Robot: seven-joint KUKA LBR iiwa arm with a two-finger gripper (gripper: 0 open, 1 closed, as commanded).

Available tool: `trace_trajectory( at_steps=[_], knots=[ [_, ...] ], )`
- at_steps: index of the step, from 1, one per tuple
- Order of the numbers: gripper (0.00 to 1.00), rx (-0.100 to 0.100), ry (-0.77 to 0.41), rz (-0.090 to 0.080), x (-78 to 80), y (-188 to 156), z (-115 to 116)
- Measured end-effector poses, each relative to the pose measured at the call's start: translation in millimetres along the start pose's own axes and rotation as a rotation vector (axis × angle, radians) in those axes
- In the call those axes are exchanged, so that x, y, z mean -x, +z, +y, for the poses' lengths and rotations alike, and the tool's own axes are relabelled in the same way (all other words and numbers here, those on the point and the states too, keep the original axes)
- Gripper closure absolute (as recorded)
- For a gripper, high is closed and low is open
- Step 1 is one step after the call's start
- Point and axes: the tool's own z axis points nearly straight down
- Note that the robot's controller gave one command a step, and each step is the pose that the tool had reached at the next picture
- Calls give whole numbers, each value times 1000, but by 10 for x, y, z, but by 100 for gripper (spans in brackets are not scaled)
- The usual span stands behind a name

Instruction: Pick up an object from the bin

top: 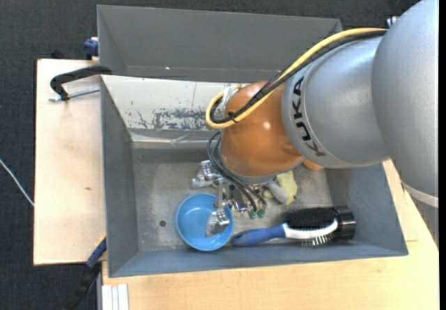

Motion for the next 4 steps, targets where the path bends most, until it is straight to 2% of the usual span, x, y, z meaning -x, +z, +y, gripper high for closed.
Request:
trace_trajectory(
  at_steps=[1, 2, 3, 4],
  knots=[
    [0, 3, 19, -3, -4, 421, -133],
    [0, 1, 20, 1, 10, 411, -122],
    [100, 2, 25, -37, 121, 335, -134],
    [100, 1, 29, -19, 190, 270, -129]
  ],
)
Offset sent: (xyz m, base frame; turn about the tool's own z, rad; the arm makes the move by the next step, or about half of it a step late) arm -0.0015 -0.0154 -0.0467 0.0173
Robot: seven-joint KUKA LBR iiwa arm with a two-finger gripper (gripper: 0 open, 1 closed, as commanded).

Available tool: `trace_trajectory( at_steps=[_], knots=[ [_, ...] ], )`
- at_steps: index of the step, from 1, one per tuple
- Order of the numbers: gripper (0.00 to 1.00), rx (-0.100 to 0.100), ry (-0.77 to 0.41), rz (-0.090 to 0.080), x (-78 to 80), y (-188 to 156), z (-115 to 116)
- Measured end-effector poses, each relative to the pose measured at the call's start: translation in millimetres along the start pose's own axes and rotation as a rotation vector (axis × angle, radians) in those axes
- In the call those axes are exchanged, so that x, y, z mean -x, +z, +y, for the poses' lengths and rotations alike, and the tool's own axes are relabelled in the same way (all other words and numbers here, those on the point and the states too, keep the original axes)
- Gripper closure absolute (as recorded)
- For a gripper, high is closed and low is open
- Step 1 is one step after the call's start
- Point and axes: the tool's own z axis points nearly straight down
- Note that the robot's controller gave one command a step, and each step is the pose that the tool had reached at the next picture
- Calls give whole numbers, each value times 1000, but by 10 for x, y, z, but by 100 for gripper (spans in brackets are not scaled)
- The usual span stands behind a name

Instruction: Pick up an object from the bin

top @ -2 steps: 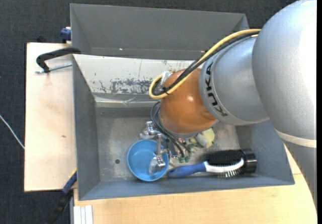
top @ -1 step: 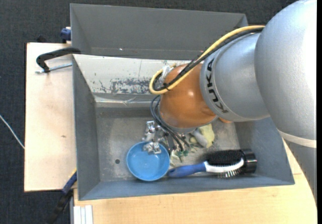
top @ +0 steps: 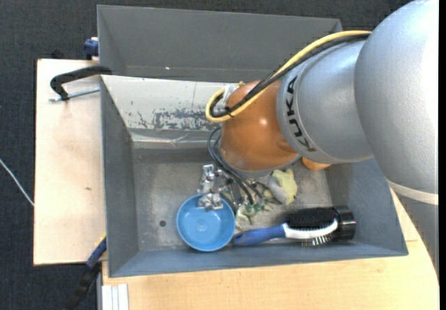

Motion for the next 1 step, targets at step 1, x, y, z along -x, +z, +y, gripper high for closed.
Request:
trace_trajectory(
  at_steps=[1],
  knots=[
    [100, -1, 0, 11, 51, -766, 12]
  ],
)
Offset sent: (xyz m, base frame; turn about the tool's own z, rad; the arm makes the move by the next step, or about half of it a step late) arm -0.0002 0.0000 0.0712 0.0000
